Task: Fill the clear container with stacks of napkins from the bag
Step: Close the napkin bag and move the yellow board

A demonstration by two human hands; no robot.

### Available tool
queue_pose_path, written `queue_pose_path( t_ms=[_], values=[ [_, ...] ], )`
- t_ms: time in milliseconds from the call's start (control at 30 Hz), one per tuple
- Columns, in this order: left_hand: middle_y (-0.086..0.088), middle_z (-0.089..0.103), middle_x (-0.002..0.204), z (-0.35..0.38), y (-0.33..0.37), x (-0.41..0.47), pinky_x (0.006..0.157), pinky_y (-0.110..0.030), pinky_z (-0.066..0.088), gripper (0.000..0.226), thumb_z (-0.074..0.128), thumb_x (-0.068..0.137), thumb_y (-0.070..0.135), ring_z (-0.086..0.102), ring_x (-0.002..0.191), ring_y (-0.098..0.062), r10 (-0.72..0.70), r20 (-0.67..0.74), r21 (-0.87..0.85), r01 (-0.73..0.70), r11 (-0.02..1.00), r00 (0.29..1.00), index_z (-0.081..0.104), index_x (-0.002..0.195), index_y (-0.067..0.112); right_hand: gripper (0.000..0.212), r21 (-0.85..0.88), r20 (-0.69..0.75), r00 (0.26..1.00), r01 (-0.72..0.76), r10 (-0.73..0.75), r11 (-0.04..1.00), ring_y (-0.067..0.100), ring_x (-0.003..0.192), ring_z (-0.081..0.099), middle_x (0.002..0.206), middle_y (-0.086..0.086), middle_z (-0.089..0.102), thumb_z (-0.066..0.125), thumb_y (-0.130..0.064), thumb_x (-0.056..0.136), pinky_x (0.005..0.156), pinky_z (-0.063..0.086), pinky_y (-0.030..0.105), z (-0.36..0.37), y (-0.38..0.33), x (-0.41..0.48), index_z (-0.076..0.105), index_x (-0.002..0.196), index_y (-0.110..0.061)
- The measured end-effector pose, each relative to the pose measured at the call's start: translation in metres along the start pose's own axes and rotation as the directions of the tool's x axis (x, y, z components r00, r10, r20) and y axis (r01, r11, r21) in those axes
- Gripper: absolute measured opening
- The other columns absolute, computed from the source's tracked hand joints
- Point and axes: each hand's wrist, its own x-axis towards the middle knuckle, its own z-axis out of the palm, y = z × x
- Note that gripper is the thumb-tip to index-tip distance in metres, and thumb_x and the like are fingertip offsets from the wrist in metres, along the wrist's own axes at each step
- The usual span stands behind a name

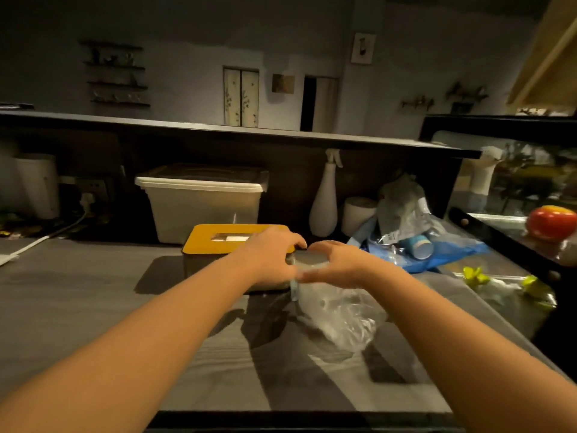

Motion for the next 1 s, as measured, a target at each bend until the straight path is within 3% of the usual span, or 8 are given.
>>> queue_pose_path(
  t_ms=[133, 233, 333, 500, 667, 767, 833, 1000],
  values=[
    [0.004, 0.053, 0.138, 0.019, 0.038, -0.005, 0.105, -0.042, 0.043, 0.072, 0.072, 0.079, 0.040, 0.044, 0.128, -0.021, 0.081, 0.190, 0.024, -0.087, 0.996, 0.978, 0.042, 0.145, 0.034, 0.112, -0.072, 0.185, 0.973, -0.125, 0.136, 0.990, 0.028, 0.151, 0.017, 0.167, -0.008, 0.003, 0.075, -0.075, 0.063, 0.120, 0.025, 0.050, 0.001, 0.029, -0.038, 0.018, 0.155, -0.045],
    [0.003, 0.048, 0.145, 0.036, 0.057, -0.013, 0.107, -0.045, 0.041, 0.089, 0.075, 0.075, 0.052, 0.043, 0.132, -0.026, 0.094, 0.252, 0.037, -0.106, 0.994, 0.963, 0.030, 0.151, 0.036, 0.106, -0.060, 0.131, 0.980, -0.140, 0.147, 0.988, 0.026, 0.147, 0.026, 0.163, -0.005, 0.022, 0.079, -0.069, 0.064, 0.118, 0.029, 0.048, 0.017, 0.043, -0.053, 0.028, 0.153, -0.041],
    [0.001, 0.028, 0.161, 0.048, 0.063, -0.020, 0.115, -0.043, 0.032, 0.101, 0.075, 0.077, 0.053, 0.029, 0.145, -0.025, 0.027, 0.292, 0.024, -0.035, 0.999, 0.956, 0.016, 0.157, 0.033, 0.078, -0.098, 0.080, 0.982, -0.162, 0.170, 0.982, 0.024, 0.132, 0.046, 0.149, -0.001, 0.044, 0.078, -0.051, 0.075, 0.107, 0.043, 0.040, 0.032, 0.048, -0.066, 0.044, 0.144, -0.037],
    [0.001, 0.031, 0.159, 0.048, 0.076, -0.033, 0.116, -0.043, 0.034, 0.110, 0.085, 0.071, 0.041, 0.034, 0.143, -0.023, 0.011, 0.288, -0.137, 0.030, 0.990, 0.958, 0.016, 0.157, 0.034, 0.027, -0.039, -0.149, 0.984, -0.107, 0.101, 0.993, 0.021, 0.104, 0.061, 0.115, 0.000, 0.067, 0.063, -0.018, 0.088, 0.090, 0.053, 0.034, 0.035, 0.048, -0.093, 0.070, 0.111, -0.030],
    [-0.001, 0.035, 0.156, 0.029, 0.102, -0.042, 0.110, -0.048, 0.041, 0.116, 0.086, 0.070, 0.040, 0.042, 0.136, -0.028, 0.014, 0.252, -0.273, 0.057, 0.960, 0.968, 0.008, 0.156, 0.040, 0.034, 0.351, -0.392, 0.912, 0.027, 0.121, 0.936, 0.017, 0.082, 0.059, 0.082, -0.003, 0.064, 0.051, 0.004, 0.081, 0.072, 0.049, 0.027, 0.004, 0.041, -0.125, 0.062, 0.068, -0.025],
    [0.000, 0.042, 0.149, 0.021, 0.123, -0.041, 0.101, -0.043, 0.050, 0.099, 0.085, 0.073, 0.037, 0.049, 0.126, -0.024, 0.016, 0.143, -0.420, 0.046, 0.907, 0.990, 0.025, 0.152, 0.039, 0.040, 0.568, -0.474, 0.869, 0.178, 0.143, 0.803, 0.016, 0.066, 0.051, 0.063, -0.001, 0.056, 0.044, 0.015, 0.074, 0.058, 0.040, 0.025, -0.015, 0.031, -0.144, 0.058, 0.057, -0.019],
    [-0.001, 0.053, 0.130, 0.019, 0.137, -0.039, 0.083, -0.035, 0.059, 0.074, 0.081, 0.079, 0.017, 0.056, 0.109, -0.019, 0.003, 0.066, -0.593, 0.037, 0.804, 0.998, 0.044, 0.140, 0.035, 0.041, 0.622, -0.529, 0.835, 0.264, 0.148, 0.737, 0.015, 0.062, 0.048, 0.059, 0.002, 0.052, 0.041, 0.018, 0.071, 0.056, 0.038, 0.024, -0.021, 0.029, -0.154, 0.055, 0.055, -0.017],
    [-0.006, 0.064, 0.102, 0.025, 0.174, -0.033, 0.081, -0.039, 0.060, 0.039, 0.061, 0.086, -0.005, 0.063, 0.095, -0.024, -0.176, -0.016, -0.810, 0.090, 0.579, 0.984, 0.062, 0.111, 0.024, 0.035, 0.594, -0.645, 0.730, 0.295, 0.225, 0.748, 0.014, 0.061, 0.050, 0.064, 0.002, 0.058, 0.043, 0.013, 0.074, 0.053, 0.041, 0.022, -0.025, 0.051, -0.177, 0.061, 0.063, -0.015]
  ],
)
